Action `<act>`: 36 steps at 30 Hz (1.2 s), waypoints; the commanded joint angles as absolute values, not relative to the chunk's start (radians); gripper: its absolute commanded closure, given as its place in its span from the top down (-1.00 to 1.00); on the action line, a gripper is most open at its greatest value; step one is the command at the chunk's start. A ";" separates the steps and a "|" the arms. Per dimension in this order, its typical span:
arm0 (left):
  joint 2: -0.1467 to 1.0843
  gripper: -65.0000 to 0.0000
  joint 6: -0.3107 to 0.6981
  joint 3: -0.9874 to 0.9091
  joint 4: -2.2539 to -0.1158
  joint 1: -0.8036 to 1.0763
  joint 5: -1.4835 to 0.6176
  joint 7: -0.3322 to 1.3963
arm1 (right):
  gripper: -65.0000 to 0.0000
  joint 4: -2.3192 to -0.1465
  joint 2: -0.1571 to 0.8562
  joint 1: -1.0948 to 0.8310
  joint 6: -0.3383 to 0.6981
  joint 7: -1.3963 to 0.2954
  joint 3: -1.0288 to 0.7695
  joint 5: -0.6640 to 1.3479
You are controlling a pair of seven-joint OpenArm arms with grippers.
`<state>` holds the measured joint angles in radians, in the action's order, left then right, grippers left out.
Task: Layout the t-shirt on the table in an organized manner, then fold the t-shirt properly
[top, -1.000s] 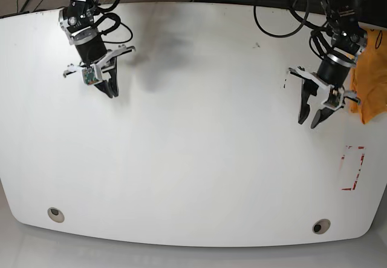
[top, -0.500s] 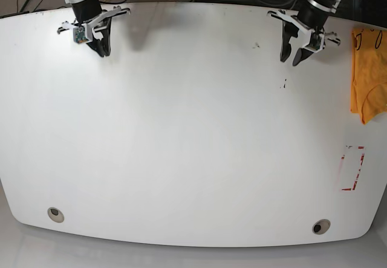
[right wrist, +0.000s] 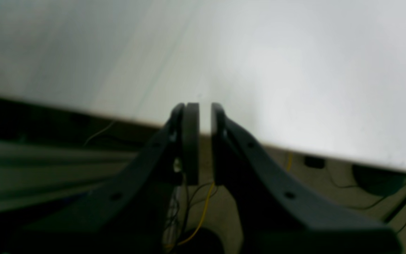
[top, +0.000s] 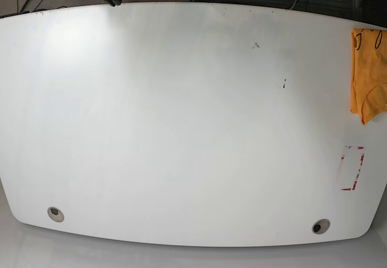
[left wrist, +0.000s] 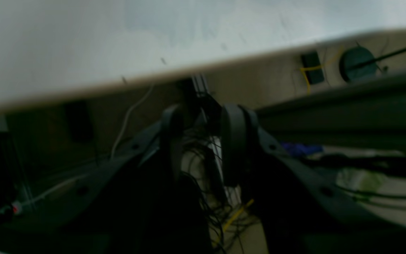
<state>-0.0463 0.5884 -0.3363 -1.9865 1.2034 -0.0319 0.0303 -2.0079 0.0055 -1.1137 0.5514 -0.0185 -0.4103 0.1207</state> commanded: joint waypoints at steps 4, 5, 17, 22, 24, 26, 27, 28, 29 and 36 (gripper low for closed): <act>-0.042 -0.50 0.595 -0.328 -1.923 1.282 -0.038 0.033 | -0.84 -1.995 0.012 -1.242 0.558 -0.002 -0.357 0.128; -0.041 -0.50 0.595 -0.323 -1.896 1.280 -0.038 0.039 | -0.84 -1.982 0.012 -1.250 0.556 -0.002 -0.348 0.127; 0.042 -0.50 0.591 -0.315 -1.504 1.023 0.005 0.058 | -0.84 -1.630 0.013 -1.129 0.550 -0.004 -0.255 0.001; 0.053 -0.50 0.591 -0.288 -1.290 0.865 0.120 0.099 | -0.84 -1.449 0.030 -1.001 0.555 -0.002 -0.255 -0.025; 0.053 -0.50 0.591 -0.289 -1.218 0.811 0.145 0.101 | -0.84 -1.394 0.048 -0.958 0.555 -0.002 -0.249 -0.025; 0.053 -0.50 0.591 -0.289 -1.142 0.759 0.163 0.101 | -0.84 -1.342 0.062 -0.911 0.553 -0.002 -0.242 -0.025; 0.053 -0.50 0.591 -0.289 -1.106 0.733 0.171 0.101 | -0.84 -1.311 0.068 -0.886 0.550 -0.002 -0.236 -0.025; 0.053 -0.50 0.591 -0.289 -1.069 0.704 0.179 0.101 | -0.84 -1.276 0.074 -0.860 0.549 -0.002 -0.231 -0.025; 0.053 -0.50 0.591 -0.291 -1.044 0.684 0.183 0.101 | -0.84 -1.253 0.079 -0.840 0.547 -0.002 -0.229 -0.025; 0.053 -0.50 0.587 -0.292 -0.834 0.522 0.225 0.104 | -0.84 -1.030 0.130 -0.671 0.547 -0.002 -0.222 -0.025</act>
